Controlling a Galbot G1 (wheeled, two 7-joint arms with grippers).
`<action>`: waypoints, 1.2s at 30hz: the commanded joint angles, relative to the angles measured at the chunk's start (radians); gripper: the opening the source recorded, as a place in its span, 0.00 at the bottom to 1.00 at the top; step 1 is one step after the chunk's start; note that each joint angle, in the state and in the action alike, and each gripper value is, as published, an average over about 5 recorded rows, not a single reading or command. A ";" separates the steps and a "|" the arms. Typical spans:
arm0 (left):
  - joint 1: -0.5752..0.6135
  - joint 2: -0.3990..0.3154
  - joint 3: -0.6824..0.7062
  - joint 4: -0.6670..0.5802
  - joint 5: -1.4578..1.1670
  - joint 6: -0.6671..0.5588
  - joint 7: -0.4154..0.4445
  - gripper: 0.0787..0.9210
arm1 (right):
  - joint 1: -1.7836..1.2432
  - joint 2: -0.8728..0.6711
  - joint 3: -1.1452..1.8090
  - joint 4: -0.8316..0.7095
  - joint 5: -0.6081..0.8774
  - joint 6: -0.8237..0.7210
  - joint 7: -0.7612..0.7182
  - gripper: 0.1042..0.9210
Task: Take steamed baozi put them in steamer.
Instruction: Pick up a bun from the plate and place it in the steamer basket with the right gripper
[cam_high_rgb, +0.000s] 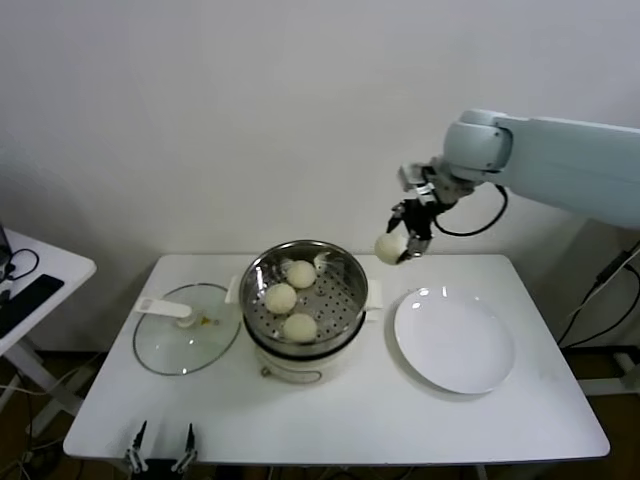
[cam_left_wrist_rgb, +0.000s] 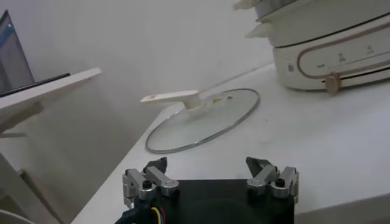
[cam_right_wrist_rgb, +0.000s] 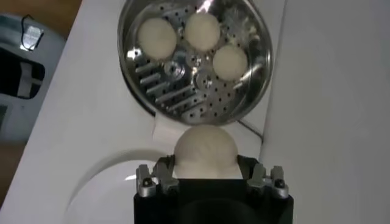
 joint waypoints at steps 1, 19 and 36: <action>-0.001 0.005 -0.006 -0.003 -0.006 0.002 0.001 0.88 | -0.105 0.121 0.096 0.025 0.031 -0.064 0.063 0.73; 0.000 -0.002 -0.008 0.000 -0.006 -0.001 0.000 0.88 | -0.336 0.147 0.141 -0.065 -0.077 -0.067 0.103 0.75; -0.003 -0.002 -0.001 0.006 -0.002 -0.006 -0.003 0.88 | -0.358 0.154 0.139 -0.096 -0.113 -0.059 0.102 0.76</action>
